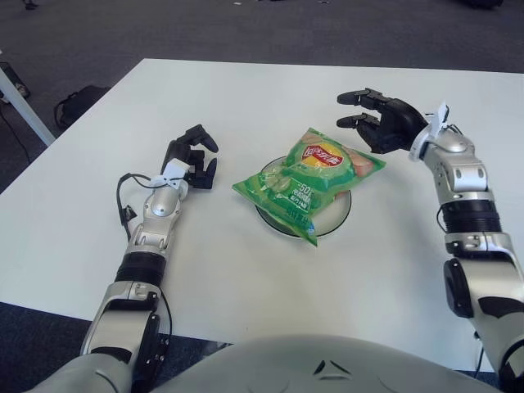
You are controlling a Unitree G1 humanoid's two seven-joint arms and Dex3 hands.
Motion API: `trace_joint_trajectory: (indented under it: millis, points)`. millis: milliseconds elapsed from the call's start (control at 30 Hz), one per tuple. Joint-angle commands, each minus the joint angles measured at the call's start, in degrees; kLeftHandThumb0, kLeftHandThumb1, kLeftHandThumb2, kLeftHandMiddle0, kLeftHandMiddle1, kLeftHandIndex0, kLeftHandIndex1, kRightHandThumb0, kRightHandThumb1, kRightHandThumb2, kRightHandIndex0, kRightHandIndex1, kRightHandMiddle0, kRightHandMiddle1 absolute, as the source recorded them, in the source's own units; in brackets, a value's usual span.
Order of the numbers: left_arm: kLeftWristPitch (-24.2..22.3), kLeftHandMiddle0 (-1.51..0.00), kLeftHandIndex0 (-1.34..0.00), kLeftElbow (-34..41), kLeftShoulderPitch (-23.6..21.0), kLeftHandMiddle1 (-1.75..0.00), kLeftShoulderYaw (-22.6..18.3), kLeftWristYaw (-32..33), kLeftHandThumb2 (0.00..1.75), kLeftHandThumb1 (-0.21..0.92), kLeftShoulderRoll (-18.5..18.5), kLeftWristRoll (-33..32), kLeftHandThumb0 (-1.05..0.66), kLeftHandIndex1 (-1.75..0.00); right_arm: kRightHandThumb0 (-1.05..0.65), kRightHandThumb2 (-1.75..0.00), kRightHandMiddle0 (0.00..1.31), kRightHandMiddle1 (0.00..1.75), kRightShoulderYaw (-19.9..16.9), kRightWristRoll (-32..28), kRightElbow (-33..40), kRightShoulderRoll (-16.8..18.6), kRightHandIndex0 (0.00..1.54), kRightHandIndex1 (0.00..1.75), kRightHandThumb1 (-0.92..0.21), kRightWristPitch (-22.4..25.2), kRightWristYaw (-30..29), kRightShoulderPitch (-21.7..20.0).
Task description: Put the snack into the plate.
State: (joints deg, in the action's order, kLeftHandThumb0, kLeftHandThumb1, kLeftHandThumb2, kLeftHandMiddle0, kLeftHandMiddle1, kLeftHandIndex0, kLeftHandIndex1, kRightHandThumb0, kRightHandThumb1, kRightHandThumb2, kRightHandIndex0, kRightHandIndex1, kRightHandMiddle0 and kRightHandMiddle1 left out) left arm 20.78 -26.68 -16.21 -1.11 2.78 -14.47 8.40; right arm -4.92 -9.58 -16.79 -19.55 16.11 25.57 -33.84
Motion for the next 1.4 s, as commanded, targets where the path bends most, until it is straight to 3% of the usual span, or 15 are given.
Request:
trace_joint_trajectory:
  millis: [0, 33, 100, 200, 333, 400, 567, 1133, 1367]
  points:
    - [-0.6, -1.34, -0.71, -4.8, 5.4, -1.75, 0.9, -0.4, 1.46, 0.20, 1.6, 0.1, -0.53, -1.75, -0.39, -0.88, 0.08, 1.53, -1.8, 0.0, -2.0, 2.1, 0.22, 1.24, -0.65, -0.3, -4.3, 0.6]
    - [-0.4, -1.34, -0.71, -4.9, 5.4, -1.75, 0.8, -0.4, 1.46, 0.20, 1.8, -0.2, -0.53, -1.75, -0.38, -0.75, 0.12, 1.61, -2.5, -0.2, -3.3, 2.8, 0.23, 1.27, -0.75, -0.9, -5.7, 0.5]
    - [-0.1, -1.34, -0.71, -5.2, 5.4, -1.75, 0.6, -0.4, 1.46, 0.20, 2.0, -0.6, -0.53, -1.75, -0.37, -0.66, 0.17, 1.68, -3.4, -0.3, -5.0, 3.7, 0.25, 1.31, -0.82, -1.7, -7.8, 0.3]
    - [0.0, -1.34, -0.71, -5.5, 5.2, -1.75, 0.6, -0.3, 1.46, 0.20, 2.1, -0.9, -0.53, -1.75, -0.36, -0.64, 0.22, 1.72, -4.6, -0.1, -6.9, 4.6, 0.28, 1.36, -0.83, -3.0, -10.8, 0.1]
    - [-0.1, -1.35, -0.71, -5.7, 5.1, -1.75, 0.5, -0.2, 1.46, 0.20, 2.2, -1.2, -0.53, -1.75, -0.37, -0.71, 0.26, 1.74, -6.6, 0.1, -10.7, 4.9, 0.34, 1.43, -0.79, -6.7, -14.6, 0.3]
    - [-0.3, -1.35, -0.72, -5.8, 5.1, -1.75, 0.5, 0.0, 1.47, 0.20, 2.2, -1.2, -0.53, -1.75, -0.15, -0.75, 0.28, 1.74, -7.2, 0.3, -12.6, 4.9, 0.42, 1.42, -0.72, -8.5, -15.8, 0.4]
    - [-0.7, -1.35, -0.73, -5.7, 5.0, -1.75, 0.4, 0.6, 1.48, 0.19, 2.5, -1.1, -0.54, -1.75, -0.03, -0.86, 0.31, 1.75, -8.0, 1.1, -17.0, 5.2, 0.51, 1.41, -0.61, -12.2, -19.6, 0.2]
    - [-1.3, -1.35, -0.69, -5.2, 5.2, -1.75, -0.2, -0.2, 1.43, 0.23, 2.7, -1.7, -0.52, -1.75, -0.01, -1.04, 0.35, 1.75, -11.9, 1.2, -30.2, 5.3, 0.64, 1.42, -0.47, -24.6, -27.5, -0.6]
    - [-0.8, -1.35, -0.68, -5.5, 5.2, -1.75, -0.5, -0.9, 1.42, 0.23, 2.4, -2.4, -0.52, -1.75, -0.01, -1.05, 0.35, 1.75, -12.2, 1.2, -30.8, 5.0, 0.64, 1.43, -0.46, -22.9, -28.6, 0.5]
